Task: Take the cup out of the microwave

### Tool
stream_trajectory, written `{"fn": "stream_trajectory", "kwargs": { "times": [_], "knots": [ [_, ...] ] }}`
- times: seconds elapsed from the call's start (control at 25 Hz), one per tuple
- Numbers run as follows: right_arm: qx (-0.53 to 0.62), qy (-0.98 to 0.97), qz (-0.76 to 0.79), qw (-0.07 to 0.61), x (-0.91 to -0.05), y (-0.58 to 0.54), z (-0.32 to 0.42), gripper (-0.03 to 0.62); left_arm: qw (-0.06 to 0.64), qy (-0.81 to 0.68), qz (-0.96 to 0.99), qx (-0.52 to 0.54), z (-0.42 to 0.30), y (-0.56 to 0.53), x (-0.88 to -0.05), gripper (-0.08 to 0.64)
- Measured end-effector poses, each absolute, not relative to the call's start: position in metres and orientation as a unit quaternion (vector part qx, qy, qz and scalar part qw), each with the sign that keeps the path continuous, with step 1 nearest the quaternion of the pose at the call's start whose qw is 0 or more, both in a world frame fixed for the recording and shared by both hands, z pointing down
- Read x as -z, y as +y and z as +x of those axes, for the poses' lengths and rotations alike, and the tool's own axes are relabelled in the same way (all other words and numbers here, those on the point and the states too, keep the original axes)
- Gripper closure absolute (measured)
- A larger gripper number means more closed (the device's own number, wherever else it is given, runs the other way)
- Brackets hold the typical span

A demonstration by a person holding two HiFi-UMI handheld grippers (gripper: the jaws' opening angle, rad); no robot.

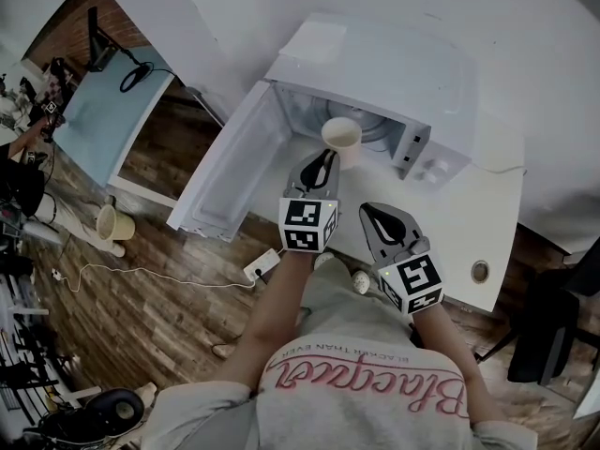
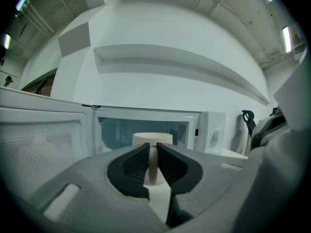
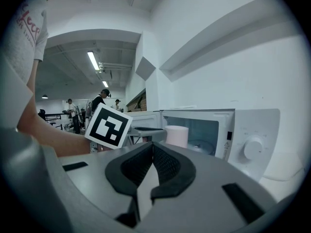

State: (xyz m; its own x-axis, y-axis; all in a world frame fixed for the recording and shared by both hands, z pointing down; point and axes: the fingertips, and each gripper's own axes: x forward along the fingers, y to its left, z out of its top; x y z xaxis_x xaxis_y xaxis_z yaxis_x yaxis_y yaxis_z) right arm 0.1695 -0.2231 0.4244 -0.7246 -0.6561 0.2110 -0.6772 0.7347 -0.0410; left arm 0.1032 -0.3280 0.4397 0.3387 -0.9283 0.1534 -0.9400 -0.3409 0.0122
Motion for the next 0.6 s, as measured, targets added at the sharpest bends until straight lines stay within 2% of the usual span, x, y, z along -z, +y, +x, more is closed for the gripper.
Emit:
{"fn": "stream_trajectory", "kwargs": {
  "times": [0.6],
  "knots": [
    [-0.065,-0.919,0.381,0.073,-0.412,-0.252,0.164,0.581,0.038,-0.548,0.834,-0.056,0.102,-0.321,-0.414,0.511]
  ]
}}
